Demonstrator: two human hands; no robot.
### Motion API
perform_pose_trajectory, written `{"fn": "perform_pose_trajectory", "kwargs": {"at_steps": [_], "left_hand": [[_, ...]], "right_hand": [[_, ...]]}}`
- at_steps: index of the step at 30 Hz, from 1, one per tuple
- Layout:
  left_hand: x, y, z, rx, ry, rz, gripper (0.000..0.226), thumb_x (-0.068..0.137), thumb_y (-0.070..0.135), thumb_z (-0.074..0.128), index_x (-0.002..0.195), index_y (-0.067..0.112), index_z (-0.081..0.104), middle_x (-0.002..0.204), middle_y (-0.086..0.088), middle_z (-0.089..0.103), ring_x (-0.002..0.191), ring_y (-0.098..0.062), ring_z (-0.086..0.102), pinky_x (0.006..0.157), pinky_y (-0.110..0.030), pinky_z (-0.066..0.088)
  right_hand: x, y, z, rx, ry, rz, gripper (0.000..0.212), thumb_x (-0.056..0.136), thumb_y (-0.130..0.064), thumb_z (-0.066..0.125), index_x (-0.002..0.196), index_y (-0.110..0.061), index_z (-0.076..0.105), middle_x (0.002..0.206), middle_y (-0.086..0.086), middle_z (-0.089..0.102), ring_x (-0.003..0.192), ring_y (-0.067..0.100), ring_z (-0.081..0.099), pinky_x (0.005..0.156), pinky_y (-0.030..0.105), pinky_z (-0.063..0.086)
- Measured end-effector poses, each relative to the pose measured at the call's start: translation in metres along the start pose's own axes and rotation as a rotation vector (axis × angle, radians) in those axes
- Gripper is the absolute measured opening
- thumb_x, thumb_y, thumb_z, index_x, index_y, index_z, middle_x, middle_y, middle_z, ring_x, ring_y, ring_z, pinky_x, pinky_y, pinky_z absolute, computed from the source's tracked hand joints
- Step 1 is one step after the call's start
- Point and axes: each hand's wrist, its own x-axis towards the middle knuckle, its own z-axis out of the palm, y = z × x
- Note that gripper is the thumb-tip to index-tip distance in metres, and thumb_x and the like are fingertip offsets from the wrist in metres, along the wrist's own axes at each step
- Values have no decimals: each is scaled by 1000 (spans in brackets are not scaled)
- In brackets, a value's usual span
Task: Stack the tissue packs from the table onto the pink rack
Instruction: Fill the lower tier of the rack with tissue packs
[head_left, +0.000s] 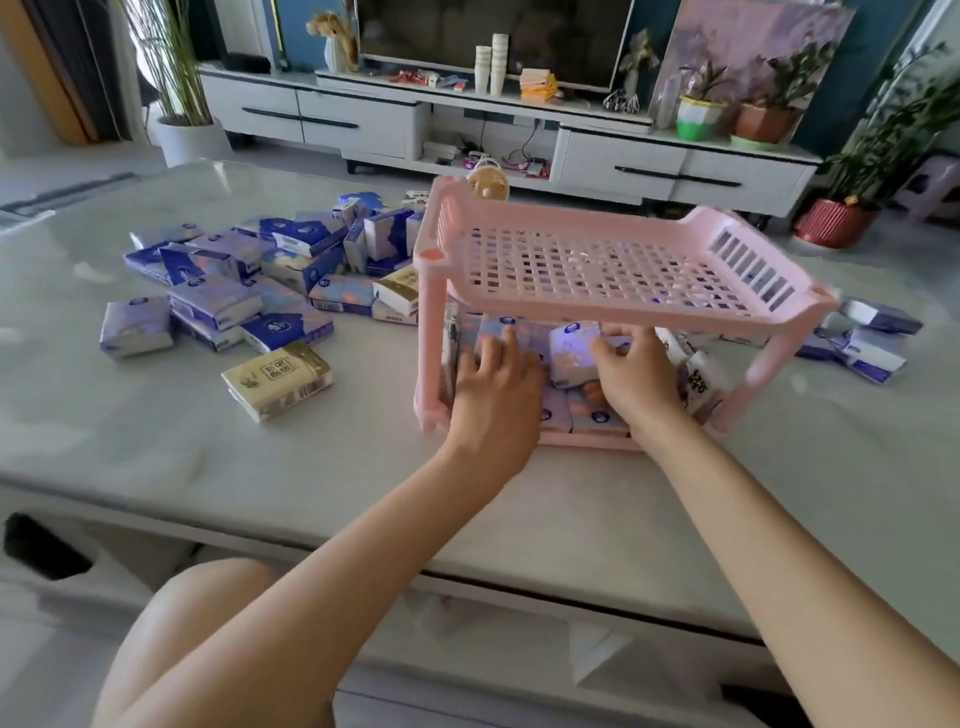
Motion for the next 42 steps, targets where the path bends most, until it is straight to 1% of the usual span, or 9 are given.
{"fn": "perform_pose_trajectory", "kwargs": {"at_steps": [3,8,13,20,26,29,34,39,42], "left_hand": [[9,-1,0,-23,-79,-122,64,98,43,26,144,1,14,149,-22,15,134,-37,19,107,-44,20],[5,3,-3,-20,-102,-152,65,99,33,27,144,-5,0,151,-26,2,140,-40,5,114,-47,1],[-4,7,-8,-72,-103,-154,56,100,28,26,142,-7,12,145,-25,19,134,-38,21,109,-43,20],[-2,5,-1,-150,-145,-195,66,100,34,24,144,-7,-3,153,-22,4,141,-33,7,114,-39,18],[-3,3,7,-162,-107,-149,64,100,35,22,144,-5,-1,153,-21,3,142,-31,5,114,-36,17],[-5,1,12,-198,-37,-124,60,97,33,16,145,-3,10,151,-24,15,141,-34,15,111,-38,25],[-5,0,22,-259,140,-136,63,84,33,22,121,-5,56,118,-25,59,110,-36,58,81,-38,54],[-4,-1,24,-291,142,-126,61,83,32,25,118,-8,57,115,-26,61,107,-37,59,79,-40,56],[-8,0,22,-404,169,-137,56,86,24,36,130,-11,42,125,-29,53,119,-40,50,90,-45,50]], "right_hand": [[3,-5,6,-92,-62,-70,20,91,-20,53,105,-10,62,102,0,59,95,16,54,79,20,38],[2,-10,14,-359,-88,-313,34,82,-9,62,115,-6,63,120,14,61,114,26,51,92,23,34],[9,-11,19,-457,-256,-457,45,87,-10,58,131,-5,50,134,15,51,126,28,43,103,28,28],[9,-3,22,-427,-290,-499,45,91,-4,52,135,-5,45,145,10,39,134,21,33,101,15,19],[16,6,24,-409,-260,-501,44,92,-3,51,136,-7,45,146,9,37,136,21,31,107,20,19],[16,8,26,-377,-263,-527,42,92,-4,51,134,-6,46,145,10,39,135,21,34,106,20,21],[19,10,30,-359,-250,-553,41,91,-5,53,132,-5,49,141,13,44,132,24,38,109,27,26],[18,10,27,-385,-255,-589,44,92,-8,52,135,-6,45,139,12,46,130,26,39,108,32,29],[12,8,16,-339,-236,-580,43,92,-4,48,134,-8,45,134,12,50,126,25,43,103,29,33]]}}
